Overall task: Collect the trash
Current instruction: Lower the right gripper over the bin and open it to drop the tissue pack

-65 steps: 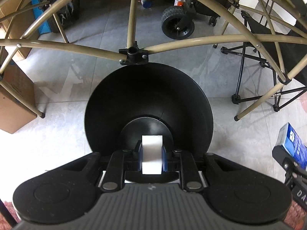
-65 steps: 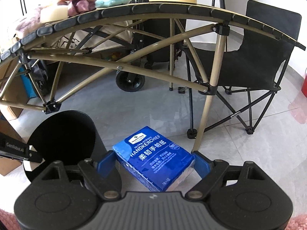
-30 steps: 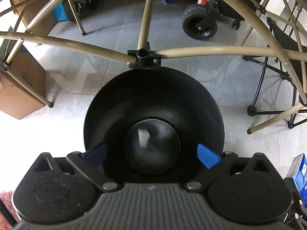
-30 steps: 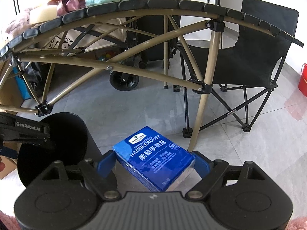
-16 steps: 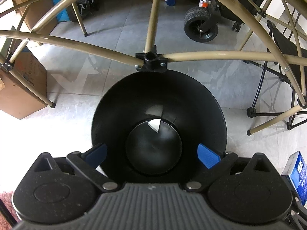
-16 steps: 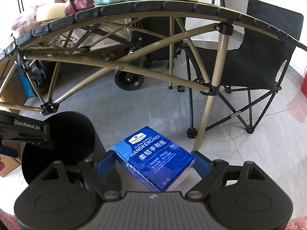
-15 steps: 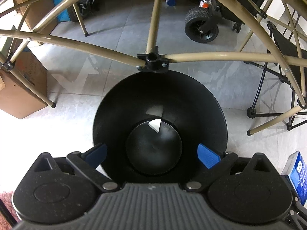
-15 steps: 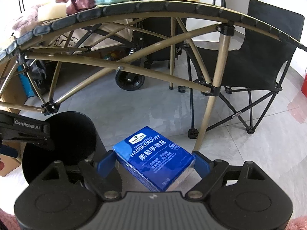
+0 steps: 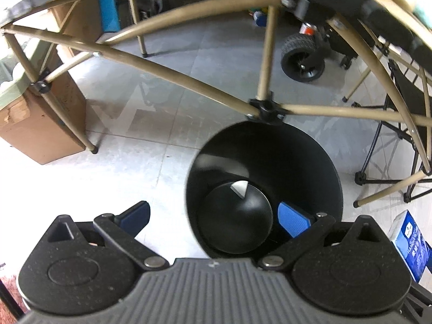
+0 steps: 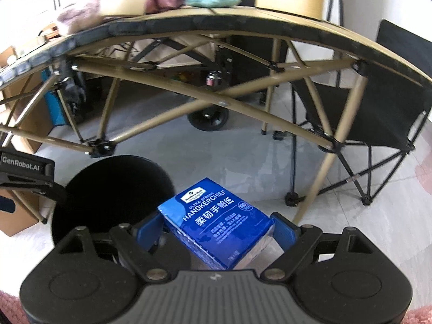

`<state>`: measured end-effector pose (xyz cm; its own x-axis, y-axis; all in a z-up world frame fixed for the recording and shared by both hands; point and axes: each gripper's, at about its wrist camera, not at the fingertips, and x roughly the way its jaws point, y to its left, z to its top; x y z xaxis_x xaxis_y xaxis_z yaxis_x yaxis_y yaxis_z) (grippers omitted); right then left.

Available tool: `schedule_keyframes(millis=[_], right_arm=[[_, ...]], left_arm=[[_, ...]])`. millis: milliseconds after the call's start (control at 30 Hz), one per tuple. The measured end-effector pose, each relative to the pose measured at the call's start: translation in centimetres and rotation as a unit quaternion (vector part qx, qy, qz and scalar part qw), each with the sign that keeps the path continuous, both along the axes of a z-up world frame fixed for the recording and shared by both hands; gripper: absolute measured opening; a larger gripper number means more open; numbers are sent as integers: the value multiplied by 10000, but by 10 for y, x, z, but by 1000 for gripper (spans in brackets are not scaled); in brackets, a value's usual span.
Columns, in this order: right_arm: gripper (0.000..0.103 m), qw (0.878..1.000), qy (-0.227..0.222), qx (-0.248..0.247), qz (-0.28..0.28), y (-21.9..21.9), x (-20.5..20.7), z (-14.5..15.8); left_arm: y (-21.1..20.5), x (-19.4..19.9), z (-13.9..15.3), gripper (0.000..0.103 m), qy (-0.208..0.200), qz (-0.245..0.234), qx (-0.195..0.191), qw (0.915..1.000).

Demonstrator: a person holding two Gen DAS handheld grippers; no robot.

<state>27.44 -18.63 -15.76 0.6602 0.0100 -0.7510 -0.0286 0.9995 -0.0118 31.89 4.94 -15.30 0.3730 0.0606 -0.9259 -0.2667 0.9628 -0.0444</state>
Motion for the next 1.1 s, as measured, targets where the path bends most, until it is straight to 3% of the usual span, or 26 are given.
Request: schedule_keyframes(millis=[433,800,1100], right_arm=[[86,9988,33,-68,483,60,11,-1],[86,9963,405,81,750,104,24,-9],[86,9947,779,201,648,122,38,-23]], left_arm=[[62,-22,9,103,-163,383,101,9991],[107,-43,7,103,-143,693,182,9973],[132,-55,0,103,-84,814,210,9964]])
